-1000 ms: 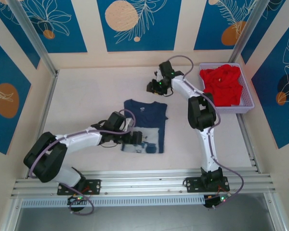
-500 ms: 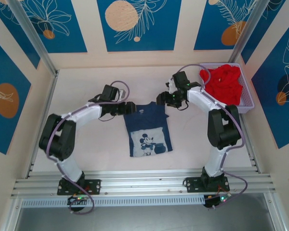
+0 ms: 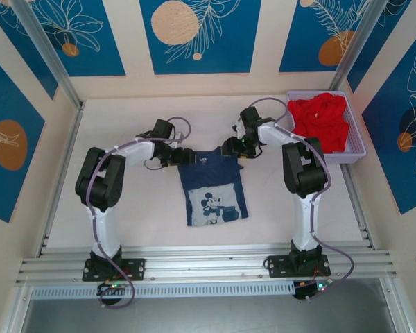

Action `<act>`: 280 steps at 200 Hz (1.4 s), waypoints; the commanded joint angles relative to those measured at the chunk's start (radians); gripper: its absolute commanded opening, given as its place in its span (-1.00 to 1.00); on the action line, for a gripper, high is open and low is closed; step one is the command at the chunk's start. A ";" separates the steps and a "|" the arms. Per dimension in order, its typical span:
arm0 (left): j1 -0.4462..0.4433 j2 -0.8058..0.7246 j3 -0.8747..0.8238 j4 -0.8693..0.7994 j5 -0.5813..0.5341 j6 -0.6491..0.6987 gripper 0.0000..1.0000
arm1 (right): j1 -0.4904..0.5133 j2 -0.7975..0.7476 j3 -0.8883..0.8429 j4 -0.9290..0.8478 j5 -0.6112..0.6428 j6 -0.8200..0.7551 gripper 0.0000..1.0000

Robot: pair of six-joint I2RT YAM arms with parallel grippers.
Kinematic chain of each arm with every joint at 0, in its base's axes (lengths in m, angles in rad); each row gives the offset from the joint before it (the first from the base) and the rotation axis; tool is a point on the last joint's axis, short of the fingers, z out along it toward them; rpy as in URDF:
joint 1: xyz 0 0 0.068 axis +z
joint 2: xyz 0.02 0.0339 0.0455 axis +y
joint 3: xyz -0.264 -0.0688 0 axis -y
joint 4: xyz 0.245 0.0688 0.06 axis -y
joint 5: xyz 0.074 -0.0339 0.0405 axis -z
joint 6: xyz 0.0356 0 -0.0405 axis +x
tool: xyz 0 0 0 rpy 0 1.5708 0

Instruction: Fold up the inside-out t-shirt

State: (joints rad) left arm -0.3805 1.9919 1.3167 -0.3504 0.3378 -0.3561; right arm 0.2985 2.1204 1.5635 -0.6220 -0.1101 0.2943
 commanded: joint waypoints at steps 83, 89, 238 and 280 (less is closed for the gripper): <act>-0.097 0.116 0.014 0.067 0.115 -0.032 -0.04 | 0.029 0.062 0.003 0.027 -0.114 0.039 -0.09; -0.096 0.117 0.012 0.073 0.115 -0.033 -0.09 | 0.030 0.062 0.001 0.032 -0.118 0.041 -0.14; 0.064 -0.005 0.080 0.217 0.179 -0.062 -1.00 | -0.044 -0.078 0.027 0.296 -0.232 0.123 -0.99; 0.126 0.031 0.402 0.091 0.163 -0.025 -1.00 | -0.063 -0.032 0.302 0.288 -0.230 0.130 -1.00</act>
State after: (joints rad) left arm -0.2848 2.0415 1.5082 -0.2035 0.4862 -0.4118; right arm 0.2470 2.1006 1.6875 -0.3782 -0.3054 0.4118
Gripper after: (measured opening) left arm 0.072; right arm 0.104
